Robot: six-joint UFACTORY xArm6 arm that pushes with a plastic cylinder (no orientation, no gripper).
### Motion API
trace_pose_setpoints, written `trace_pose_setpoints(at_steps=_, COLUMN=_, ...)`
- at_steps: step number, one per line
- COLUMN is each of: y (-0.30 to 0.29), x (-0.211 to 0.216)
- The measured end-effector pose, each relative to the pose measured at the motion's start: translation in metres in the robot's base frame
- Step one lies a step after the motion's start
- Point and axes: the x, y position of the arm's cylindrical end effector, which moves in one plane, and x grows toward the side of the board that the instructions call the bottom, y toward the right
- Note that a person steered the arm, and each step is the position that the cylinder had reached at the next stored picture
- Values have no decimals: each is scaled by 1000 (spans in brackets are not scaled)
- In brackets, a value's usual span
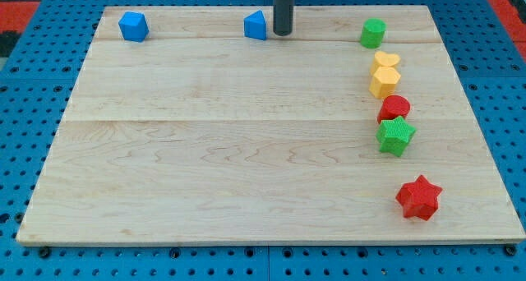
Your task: Move the green circle to the top right
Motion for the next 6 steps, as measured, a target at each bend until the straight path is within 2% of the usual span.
trace_pose_setpoints(at_steps=1, y=84, x=15)
trace_pose_setpoints(at_steps=2, y=135, x=16)
trace_pose_setpoints(at_steps=5, y=149, x=15)
trace_pose_setpoints(at_steps=6, y=156, x=36)
